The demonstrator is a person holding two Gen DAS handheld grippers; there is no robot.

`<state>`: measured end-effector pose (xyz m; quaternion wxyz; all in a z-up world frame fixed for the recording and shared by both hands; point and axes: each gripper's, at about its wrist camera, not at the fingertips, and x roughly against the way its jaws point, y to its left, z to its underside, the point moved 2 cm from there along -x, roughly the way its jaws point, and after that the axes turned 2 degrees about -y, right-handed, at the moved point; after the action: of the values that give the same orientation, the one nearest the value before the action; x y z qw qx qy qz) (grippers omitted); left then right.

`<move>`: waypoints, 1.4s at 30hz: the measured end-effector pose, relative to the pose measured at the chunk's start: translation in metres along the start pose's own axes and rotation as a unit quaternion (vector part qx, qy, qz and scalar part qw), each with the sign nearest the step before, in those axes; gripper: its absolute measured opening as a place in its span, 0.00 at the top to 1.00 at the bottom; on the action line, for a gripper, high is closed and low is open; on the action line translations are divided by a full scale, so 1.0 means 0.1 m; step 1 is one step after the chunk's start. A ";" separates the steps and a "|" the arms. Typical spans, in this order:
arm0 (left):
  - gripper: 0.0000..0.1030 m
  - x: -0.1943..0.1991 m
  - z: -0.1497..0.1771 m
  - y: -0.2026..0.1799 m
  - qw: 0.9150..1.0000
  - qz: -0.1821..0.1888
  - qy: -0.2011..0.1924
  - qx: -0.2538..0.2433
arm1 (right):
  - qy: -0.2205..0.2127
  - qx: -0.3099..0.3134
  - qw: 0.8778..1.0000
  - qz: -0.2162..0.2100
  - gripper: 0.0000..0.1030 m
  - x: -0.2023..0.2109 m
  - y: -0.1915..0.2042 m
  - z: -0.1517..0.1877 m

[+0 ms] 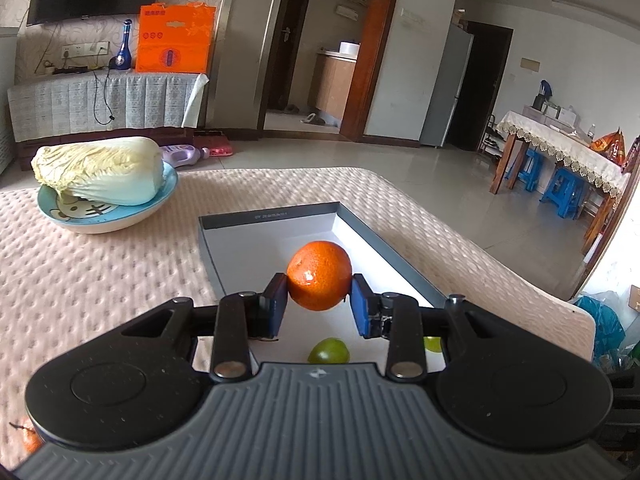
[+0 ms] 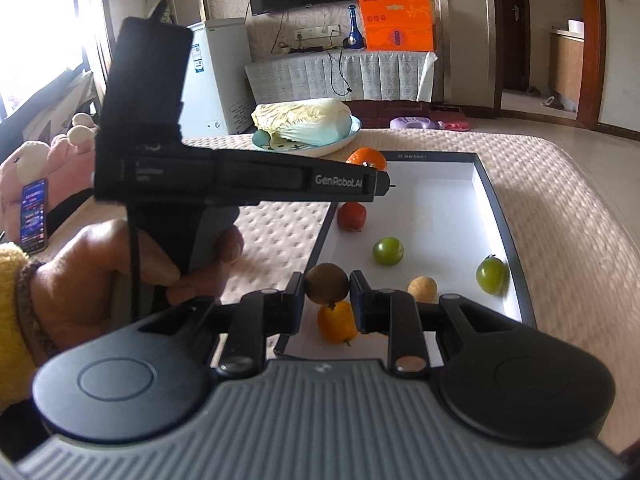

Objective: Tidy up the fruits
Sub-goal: 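Bring the held tangerine and kiwi over the gray box with both tools, then open the left tool to drop the tangerine while the right tool drops the kiwi into the box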

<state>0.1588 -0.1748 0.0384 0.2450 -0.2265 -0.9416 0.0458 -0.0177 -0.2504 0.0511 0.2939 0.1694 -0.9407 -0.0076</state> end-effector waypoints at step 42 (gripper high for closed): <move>0.37 -0.24 -0.07 -0.16 0.999 0.028 -0.023 -0.038 | 0.023 0.002 1.000 0.004 0.73 -0.18 -0.01 0.06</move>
<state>0.1739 -0.2002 0.0373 0.2133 -0.2606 -0.9413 0.0224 -0.0068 -0.2461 0.0364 0.3155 0.1665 -0.9342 -0.0003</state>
